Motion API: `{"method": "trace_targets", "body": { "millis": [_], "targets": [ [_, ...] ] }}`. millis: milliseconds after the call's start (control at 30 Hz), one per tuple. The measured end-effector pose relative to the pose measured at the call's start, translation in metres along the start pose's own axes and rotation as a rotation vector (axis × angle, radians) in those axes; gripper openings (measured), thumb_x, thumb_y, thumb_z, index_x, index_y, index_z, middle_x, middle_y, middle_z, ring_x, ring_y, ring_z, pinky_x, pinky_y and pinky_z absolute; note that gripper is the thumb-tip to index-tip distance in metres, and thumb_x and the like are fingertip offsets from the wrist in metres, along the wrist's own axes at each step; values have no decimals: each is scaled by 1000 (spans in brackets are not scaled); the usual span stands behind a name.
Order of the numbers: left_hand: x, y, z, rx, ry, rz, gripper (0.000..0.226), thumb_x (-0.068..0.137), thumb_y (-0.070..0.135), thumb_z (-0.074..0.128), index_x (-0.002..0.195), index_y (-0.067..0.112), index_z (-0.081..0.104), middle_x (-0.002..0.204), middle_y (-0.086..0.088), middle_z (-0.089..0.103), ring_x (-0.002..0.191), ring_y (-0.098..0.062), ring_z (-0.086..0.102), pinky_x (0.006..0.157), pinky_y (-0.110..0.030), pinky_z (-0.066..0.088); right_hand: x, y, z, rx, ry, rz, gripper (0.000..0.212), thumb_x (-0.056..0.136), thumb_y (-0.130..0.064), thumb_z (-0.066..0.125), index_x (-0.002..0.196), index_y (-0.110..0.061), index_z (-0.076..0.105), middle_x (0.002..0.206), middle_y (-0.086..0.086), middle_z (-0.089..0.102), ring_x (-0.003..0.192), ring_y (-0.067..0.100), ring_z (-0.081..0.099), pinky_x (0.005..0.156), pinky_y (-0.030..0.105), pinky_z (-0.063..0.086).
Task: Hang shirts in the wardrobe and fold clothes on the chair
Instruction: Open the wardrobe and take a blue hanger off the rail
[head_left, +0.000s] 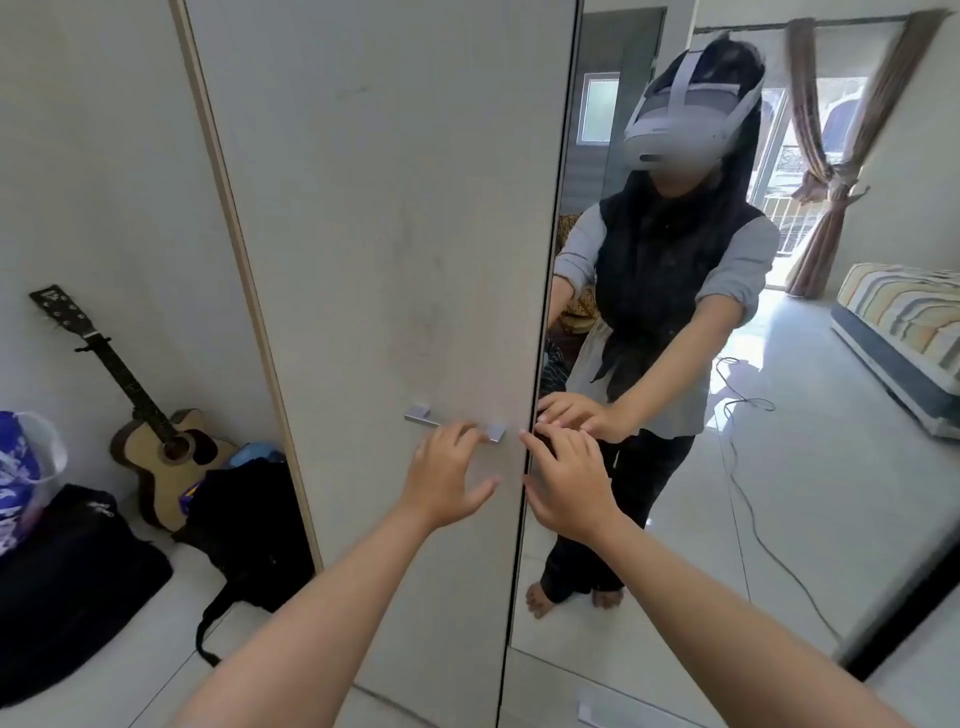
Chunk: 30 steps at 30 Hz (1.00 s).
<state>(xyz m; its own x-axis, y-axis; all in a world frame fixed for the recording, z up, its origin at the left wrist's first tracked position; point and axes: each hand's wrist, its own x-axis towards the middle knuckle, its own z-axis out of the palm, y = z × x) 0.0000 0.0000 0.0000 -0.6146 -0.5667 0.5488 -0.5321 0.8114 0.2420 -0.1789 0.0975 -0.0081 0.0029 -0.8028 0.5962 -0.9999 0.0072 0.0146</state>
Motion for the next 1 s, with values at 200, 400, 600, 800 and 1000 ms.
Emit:
{"method": "trace_targets", "body": {
  "millis": [200, 400, 600, 800, 1000],
  "targets": [
    [12, -9, 11, -104, 23, 35, 36, 79, 45, 56, 107, 23, 58, 104, 6, 60, 98, -21, 54, 86, -41, 45, 0, 2, 7, -56, 58, 11, 59, 76, -33, 61, 132, -17, 54, 122, 11, 58, 112, 27, 52, 91, 42, 38],
    [13, 0, 18, -252, 36, -79, 29, 82, 43, 51, 102, 24, 60, 101, 7, 60, 100, -21, 49, 88, -31, 41, 2, 2, 2, -28, 35, 30, 57, 78, -35, 60, 132, -17, 54, 122, 10, 58, 112, 27, 53, 90, 40, 39],
    [-4, 4, 5, -310, 62, -128, 11, 86, 19, 63, 97, 17, 63, 97, 3, 61, 102, -21, 44, 87, -22, 34, -1, 0, -9, -6, -3, -23, 61, 78, -32, 65, 137, -27, 49, 125, 11, 56, 114, 27, 50, 92, 42, 35],
    [-35, 8, -17, -342, 82, -161, 7, 87, 18, 62, 94, 17, 63, 98, 3, 60, 103, -17, 45, 87, -14, 31, -1, -18, -27, 19, 43, -120, 76, 79, -34, 73, 144, -29, 35, 133, 12, 53, 119, 26, 48, 99, 49, 38],
    [-74, 6, -43, -363, 101, -187, 4, 90, 23, 61, 92, 22, 58, 103, 9, 58, 105, -7, 48, 91, -7, 33, 12, -41, -46, 38, 109, -245, 87, 74, -44, 76, 145, -27, 30, 138, 11, 51, 116, 28, 53, 98, 55, 40]
  ]
}}
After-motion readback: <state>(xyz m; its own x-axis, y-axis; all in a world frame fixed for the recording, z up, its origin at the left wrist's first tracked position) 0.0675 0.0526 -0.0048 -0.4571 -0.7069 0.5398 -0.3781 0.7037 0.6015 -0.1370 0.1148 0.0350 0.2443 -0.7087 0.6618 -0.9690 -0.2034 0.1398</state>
